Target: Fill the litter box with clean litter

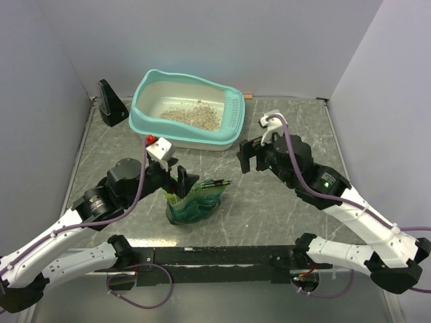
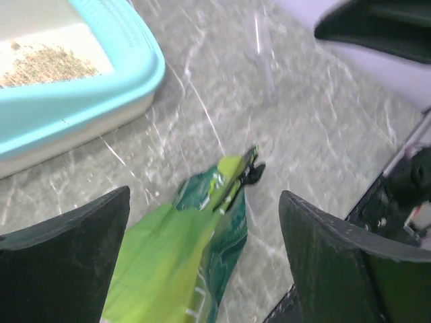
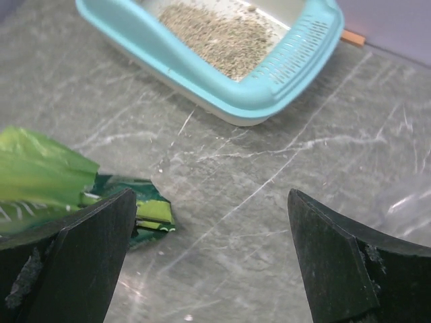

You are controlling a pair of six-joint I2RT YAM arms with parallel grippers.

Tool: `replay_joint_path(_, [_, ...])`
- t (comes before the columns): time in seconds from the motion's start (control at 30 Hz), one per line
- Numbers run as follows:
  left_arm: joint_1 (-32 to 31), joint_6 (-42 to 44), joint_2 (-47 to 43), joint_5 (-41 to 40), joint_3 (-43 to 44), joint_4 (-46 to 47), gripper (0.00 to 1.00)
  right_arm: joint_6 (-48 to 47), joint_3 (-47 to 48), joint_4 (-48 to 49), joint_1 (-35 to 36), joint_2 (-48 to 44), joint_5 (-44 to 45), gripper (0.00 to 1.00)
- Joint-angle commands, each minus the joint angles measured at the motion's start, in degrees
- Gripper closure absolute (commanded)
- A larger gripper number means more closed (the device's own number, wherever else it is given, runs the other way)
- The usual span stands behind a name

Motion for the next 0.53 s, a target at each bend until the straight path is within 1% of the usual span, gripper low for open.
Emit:
replay_joint_path(0.0, [0.3, -4.1, 0.9, -5.9, 3.9, 2.1, 0.03, 9.5, -3.5, 1.0, -0.2, -3.3, 5.7, 0.0])
replay_joint_path(0.07, [0.3, -4.9, 1.7, -8.2, 4.8, 1.9, 0.03, 9.5, -5.5, 2.4, -0.3, -4.9, 6.1, 0.0])
replay_joint_path(0.13, [0.2, -6.3, 2.2, -13.1, 6.7, 1.1, 0.03, 9.4, -6.6, 4.1, -0.2, -6.9, 6.6, 0.0])
replay_joint_path(0.2, [0.3, -6.4, 2.7, -15.6, 7.8, 1.0, 0.03, 9.4, -7.4, 4.5, -0.2, -8.2, 7.4, 0.0])
replay_joint_path(0.23, [0.2, -6.7, 2.8, -18.2, 8.0, 1.0, 0.03, 9.3, -7.7, 4.9, -0.2, -9.8, 8.0, 0.0])
replay_joint_path(0.27, [0.2, -6.8, 2.9, -19.0, 8.1, 1.1, 0.03, 9.1, -8.0, 5.4, -0.3, -10.5, 8.1, 0.0])
replay_joint_path(0.33, [0.2, -6.5, 2.8, -19.7, 8.1, 1.5, 0.03, 5.8, -7.9, 5.1, -0.3, -12.7, 6.5, 0.0])
replay_joint_path(0.37, [0.2, -6.5, 2.8, -19.9, 8.0, 1.7, 0.03, 4.5, -9.6, 7.2, -0.2, -14.0, 4.6, 0.0])
replay_joint_path(0.4, [0.3, -6.9, 2.8, -19.9, 7.9, 1.7, 0.03, 2.4, -10.7, 8.8, -0.3, -15.2, 4.9, 0.0])
replay_joint_path(0.43, [0.2, -7.1, 2.7, -19.9, 7.8, 1.8, 0.03, 3.6, -11.3, 9.8, -0.2, -16.6, 6.3, 0.0])
replay_joint_path(0.47, [0.2, -7.2, 2.6, -19.9, 7.7, 1.8, 0.03, 8.8, -11.1, 9.3, -0.2, -16.6, 13.4, 0.0])
replay_joint_path(0.5, [0.2, -7.6, 2.6, -19.9, 7.5, 1.7, 0.03, 9.6, -10.8, 8.7, -0.2, -15.9, 15.1, 0.0])
